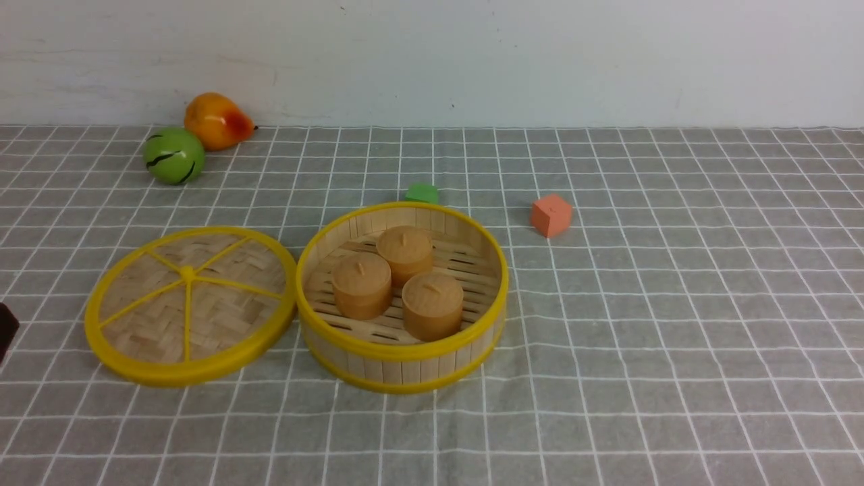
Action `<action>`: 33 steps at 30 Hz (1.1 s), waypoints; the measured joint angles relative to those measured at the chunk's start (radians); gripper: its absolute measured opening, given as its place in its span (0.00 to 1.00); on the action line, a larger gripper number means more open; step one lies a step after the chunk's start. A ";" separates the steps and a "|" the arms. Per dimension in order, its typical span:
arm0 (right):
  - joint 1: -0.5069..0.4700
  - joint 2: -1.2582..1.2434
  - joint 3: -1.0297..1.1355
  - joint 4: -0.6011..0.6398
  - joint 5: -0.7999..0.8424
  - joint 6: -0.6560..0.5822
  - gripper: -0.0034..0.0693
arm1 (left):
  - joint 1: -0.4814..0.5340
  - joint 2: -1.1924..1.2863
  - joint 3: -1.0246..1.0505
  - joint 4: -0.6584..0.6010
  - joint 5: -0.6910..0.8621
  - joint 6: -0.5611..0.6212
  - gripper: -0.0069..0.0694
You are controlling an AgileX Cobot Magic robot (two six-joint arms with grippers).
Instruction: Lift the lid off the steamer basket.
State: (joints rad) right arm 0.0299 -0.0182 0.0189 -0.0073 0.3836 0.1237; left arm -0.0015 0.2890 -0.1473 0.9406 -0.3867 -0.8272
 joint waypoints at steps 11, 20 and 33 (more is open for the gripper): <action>0.000 0.000 0.000 0.000 0.000 0.000 0.38 | 0.000 -0.023 0.025 0.006 0.089 -0.171 0.07; 0.000 0.000 0.000 0.000 0.000 0.000 0.38 | -0.083 -0.142 0.172 -0.316 0.221 -0.182 0.07; 0.000 0.000 0.000 0.000 0.000 0.000 0.38 | -0.051 -0.300 0.177 -0.998 0.638 0.495 0.07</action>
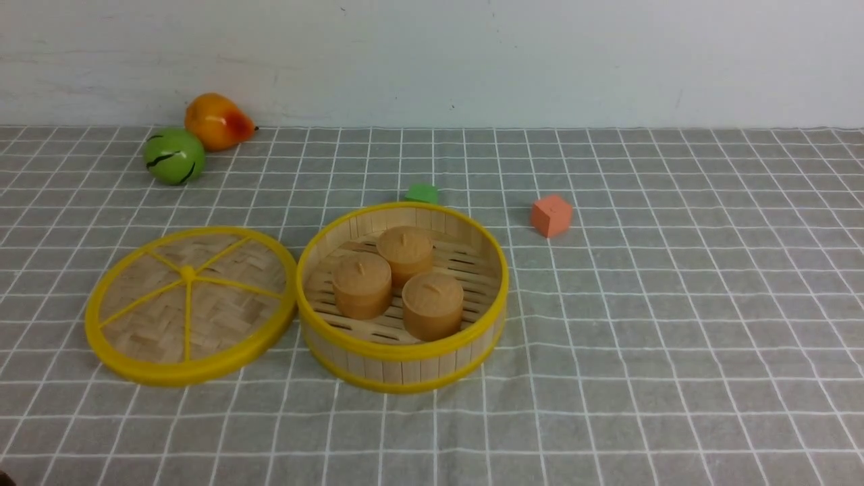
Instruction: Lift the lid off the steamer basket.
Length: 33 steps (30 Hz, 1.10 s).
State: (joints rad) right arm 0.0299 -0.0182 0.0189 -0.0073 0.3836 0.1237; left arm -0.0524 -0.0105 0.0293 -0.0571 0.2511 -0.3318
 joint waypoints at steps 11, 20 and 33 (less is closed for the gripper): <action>0.000 0.000 0.000 0.000 0.000 0.000 0.38 | 0.031 0.000 0.003 -0.134 0.144 0.316 0.07; 0.000 0.000 0.000 0.000 0.000 0.000 0.38 | 0.031 0.000 0.003 0.024 0.144 0.148 0.07; 0.000 0.000 0.000 0.000 0.000 0.000 0.38 | 0.031 0.000 0.003 0.039 0.142 0.130 0.07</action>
